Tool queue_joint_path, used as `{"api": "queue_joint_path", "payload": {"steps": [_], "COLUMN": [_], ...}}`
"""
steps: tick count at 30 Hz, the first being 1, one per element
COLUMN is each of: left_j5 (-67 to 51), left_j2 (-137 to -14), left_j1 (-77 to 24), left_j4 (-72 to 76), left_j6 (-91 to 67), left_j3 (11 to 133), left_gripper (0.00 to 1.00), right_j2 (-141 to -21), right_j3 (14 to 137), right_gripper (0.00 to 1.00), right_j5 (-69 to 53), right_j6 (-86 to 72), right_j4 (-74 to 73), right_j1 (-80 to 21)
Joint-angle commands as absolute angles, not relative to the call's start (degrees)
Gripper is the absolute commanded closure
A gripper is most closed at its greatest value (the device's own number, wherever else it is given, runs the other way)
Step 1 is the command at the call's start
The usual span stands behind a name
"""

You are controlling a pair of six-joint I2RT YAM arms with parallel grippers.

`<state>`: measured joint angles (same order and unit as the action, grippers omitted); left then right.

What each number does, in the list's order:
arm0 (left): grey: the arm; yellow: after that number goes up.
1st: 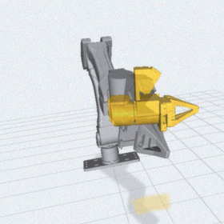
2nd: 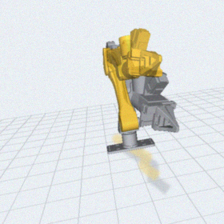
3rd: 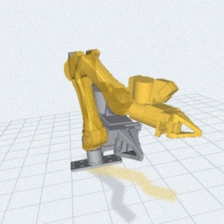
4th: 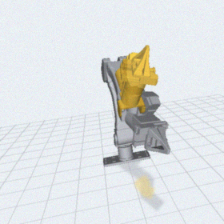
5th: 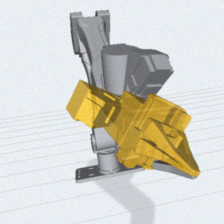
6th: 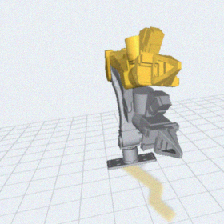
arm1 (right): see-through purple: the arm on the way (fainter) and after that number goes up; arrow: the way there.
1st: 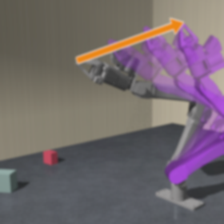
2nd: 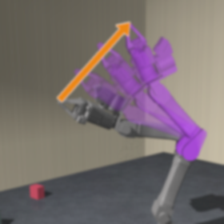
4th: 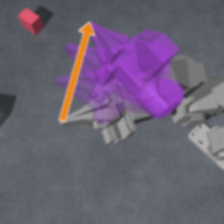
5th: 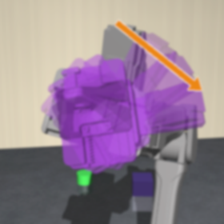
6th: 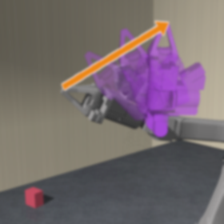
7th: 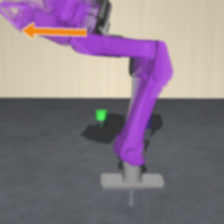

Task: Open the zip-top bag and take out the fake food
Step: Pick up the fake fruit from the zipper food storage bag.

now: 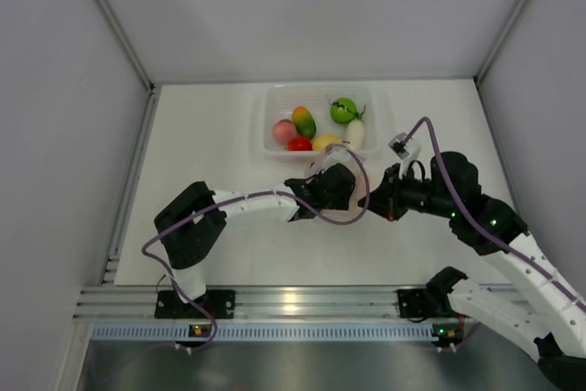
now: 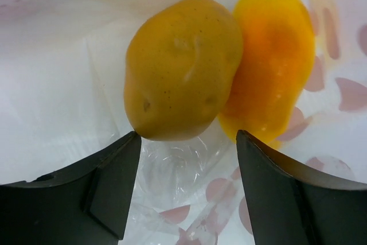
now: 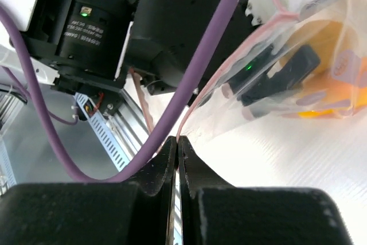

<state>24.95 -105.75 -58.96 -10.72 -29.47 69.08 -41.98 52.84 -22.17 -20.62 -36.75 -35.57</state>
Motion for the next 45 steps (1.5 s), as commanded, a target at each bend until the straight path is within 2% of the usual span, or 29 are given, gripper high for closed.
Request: {"api": "queue_joint_path", "payload": {"steps": [1,6,12,15,18,22,27,32,36,41,45], "left_j5": [26.4,27.4,30.0,29.5,25.0,19.0,17.3,26.8,32.9,33.5,32.1], "left_j2": [-97.8,-90.8,-89.0,-90.1,-90.7,-88.5,-87.3,-84.6,-85.0,-90.1,-94.2], "left_j1": [-59.5,-61.0,-61.3,-61.3,-61.4,-61.6,-61.6,-60.7,-60.2,-58.5,-57.4], "left_j4": [-9.7,-13.7,-13.5,-13.6,-13.6,-15.4,-21.0,-23.5,-23.2,-22.7,-22.8], "left_j6": [-30.2,-33.0,-34.2,-33.7,-31.6,-30.6,-29.8,-32.0,-32.7,-30.6,-30.8], "left_j3": [67.1,61.5,57.3,57.3,57.8,57.8,59.5,58.6,59.5,63.5,65.4], "left_gripper": [0.27,0.23,0.14,0.14,0.20,0.35,0.34,0.32,0.20,0.19,0.23], "right_j2": [-43.1,-46.4,-45.2,-45.4,-46.5,-48.9,-51.1,-51.6,-51.6,-50.6,-50.2], "right_j3": [57.7,58.2,56.5,57.0,58.1,58.7,58.2,58.4,58.4,58.3,57.9], "right_gripper": [1.00,1.00,1.00,1.00,1.00,1.00,1.00,1.00,1.00,1.00,1.00], "right_j5": [-22.3,-27.9,-27.6,-27.8,-22.1,-14.2,-9.8,-10.7,-12.3,-14.2,-13.6], "right_j6": [-18.7,-15.8,-14.1,-14.1,-13.2,-12.6,-13.2,-13.2,-13.2,-13.4,-13.8], "right_j4": [-36.7,-37.4,-34.5,-34.5,-37.6,-40.1,-40.0,-39.4,-39.2,-38.6,-38.8], "right_j1": [-36.2,-36.3,-36.2,-36.2,-36.3,-36.3,-36.2,-36.2,-36.2,-36.3,-36.2]}}
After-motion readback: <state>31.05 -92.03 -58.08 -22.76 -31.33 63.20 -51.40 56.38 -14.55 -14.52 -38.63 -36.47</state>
